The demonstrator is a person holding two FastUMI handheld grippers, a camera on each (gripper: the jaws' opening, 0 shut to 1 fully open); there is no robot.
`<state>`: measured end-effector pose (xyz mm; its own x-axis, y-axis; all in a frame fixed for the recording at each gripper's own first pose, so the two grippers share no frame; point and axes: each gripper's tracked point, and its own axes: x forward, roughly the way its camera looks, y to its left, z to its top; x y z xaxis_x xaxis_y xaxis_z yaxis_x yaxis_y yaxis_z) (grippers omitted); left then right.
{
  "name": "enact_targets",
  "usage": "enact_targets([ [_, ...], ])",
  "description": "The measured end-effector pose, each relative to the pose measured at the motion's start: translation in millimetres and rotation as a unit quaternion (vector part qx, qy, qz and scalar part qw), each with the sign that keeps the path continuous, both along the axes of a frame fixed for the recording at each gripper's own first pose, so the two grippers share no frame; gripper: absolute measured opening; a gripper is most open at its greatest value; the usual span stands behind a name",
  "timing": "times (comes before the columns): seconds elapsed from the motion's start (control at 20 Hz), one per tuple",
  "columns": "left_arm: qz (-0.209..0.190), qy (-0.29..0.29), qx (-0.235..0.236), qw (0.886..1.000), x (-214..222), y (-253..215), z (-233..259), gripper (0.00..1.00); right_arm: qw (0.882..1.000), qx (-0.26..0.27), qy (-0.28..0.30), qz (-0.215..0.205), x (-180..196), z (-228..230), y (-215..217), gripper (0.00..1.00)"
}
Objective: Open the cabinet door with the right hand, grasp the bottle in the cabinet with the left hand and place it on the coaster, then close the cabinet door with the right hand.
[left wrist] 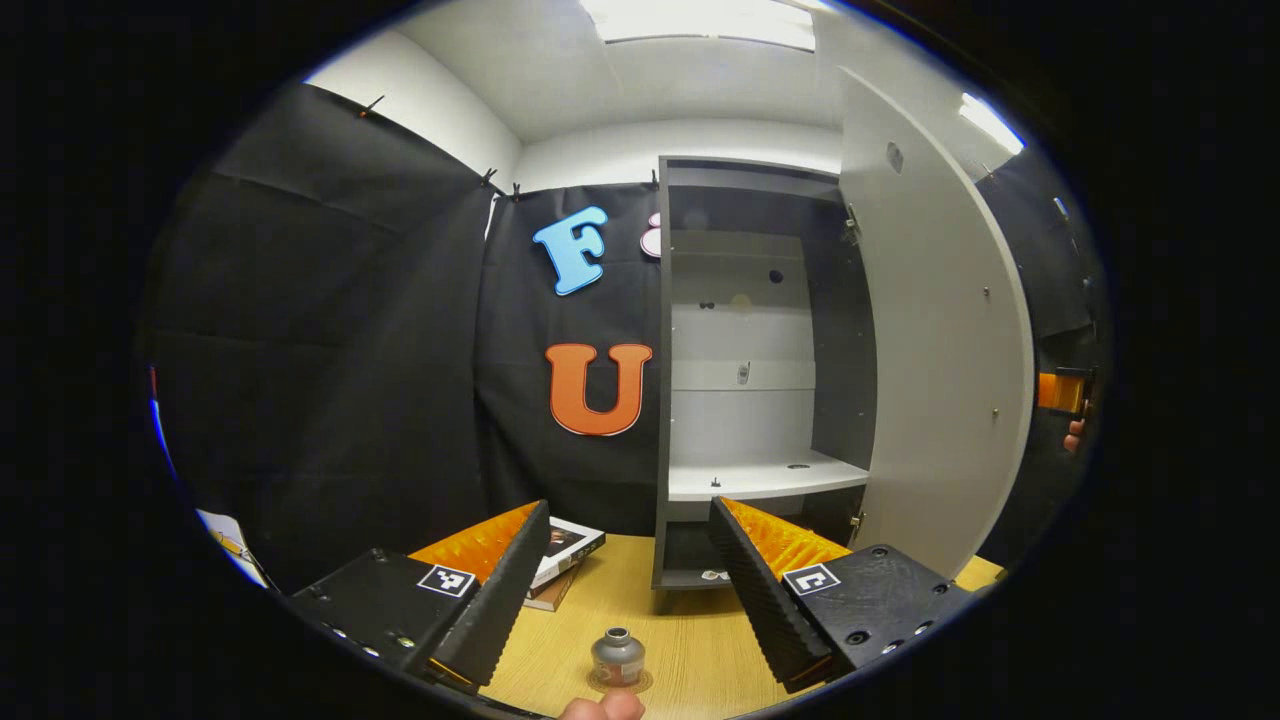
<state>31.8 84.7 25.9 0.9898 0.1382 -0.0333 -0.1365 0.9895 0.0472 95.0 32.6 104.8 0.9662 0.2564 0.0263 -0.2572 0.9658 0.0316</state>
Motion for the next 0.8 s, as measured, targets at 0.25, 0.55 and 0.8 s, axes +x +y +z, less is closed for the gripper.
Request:
enact_targets([
  [0.25, 0.006, 0.003, 0.004, 1.000, -2, 10, -3, 0.95, 0.999, 0.007, 0.005, 0.047, 22, -6, 66, 0.88],
  [0.55, 0.010, 0.008, -0.001, 1.000, 1, 20, -8, 0.95, 0.996, 0.025, 0.009, 0.083, 74, -7, 149, 0.89],
  [0.8, 0.019, 0.009, 0.000, 1.000, 3, 28, -9, 0.95, 0.997, 0.023, -0.001, 0.070, 118, -6, 193, 0.89],
])
